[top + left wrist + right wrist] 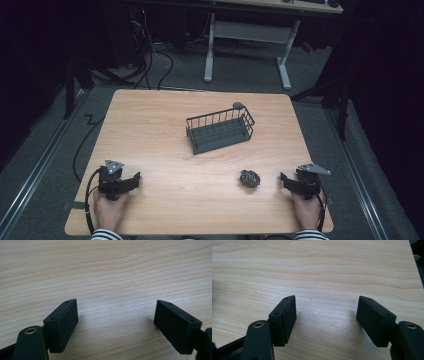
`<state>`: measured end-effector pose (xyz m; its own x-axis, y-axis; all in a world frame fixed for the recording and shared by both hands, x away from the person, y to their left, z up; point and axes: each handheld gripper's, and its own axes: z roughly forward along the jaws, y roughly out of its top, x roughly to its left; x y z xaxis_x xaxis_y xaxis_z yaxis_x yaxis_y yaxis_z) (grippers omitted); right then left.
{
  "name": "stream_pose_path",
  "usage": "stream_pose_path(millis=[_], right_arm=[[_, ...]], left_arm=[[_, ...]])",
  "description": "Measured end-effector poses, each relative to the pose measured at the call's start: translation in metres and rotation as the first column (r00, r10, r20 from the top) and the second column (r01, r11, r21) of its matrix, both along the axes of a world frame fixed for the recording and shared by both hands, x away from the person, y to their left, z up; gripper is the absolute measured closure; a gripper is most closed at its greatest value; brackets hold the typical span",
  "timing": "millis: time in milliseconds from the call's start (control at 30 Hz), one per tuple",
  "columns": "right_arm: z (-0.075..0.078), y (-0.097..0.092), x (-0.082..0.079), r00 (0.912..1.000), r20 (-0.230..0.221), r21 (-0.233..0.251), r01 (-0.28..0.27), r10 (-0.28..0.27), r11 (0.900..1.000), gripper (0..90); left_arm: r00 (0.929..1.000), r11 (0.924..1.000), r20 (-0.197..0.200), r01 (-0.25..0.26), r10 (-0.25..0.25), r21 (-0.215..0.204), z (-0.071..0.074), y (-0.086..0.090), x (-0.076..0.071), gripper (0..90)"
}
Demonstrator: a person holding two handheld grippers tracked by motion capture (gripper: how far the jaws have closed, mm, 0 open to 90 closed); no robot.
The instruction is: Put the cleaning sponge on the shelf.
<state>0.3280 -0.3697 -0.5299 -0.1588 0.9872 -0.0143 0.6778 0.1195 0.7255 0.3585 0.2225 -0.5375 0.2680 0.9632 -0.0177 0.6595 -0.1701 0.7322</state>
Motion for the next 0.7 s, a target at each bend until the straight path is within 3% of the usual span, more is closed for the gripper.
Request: stream_pose_path(millis=[700], right_arm=[[0.0002,-0.0007,0.0000,1.0000,-0.002,0.003,-0.003,0.003,1.0000,31.7]], left_arm=[[1.0000,1.0000,-0.001,-0.009,0.009,0.002,-0.0001,-0.0011,0.0003,19.4]])
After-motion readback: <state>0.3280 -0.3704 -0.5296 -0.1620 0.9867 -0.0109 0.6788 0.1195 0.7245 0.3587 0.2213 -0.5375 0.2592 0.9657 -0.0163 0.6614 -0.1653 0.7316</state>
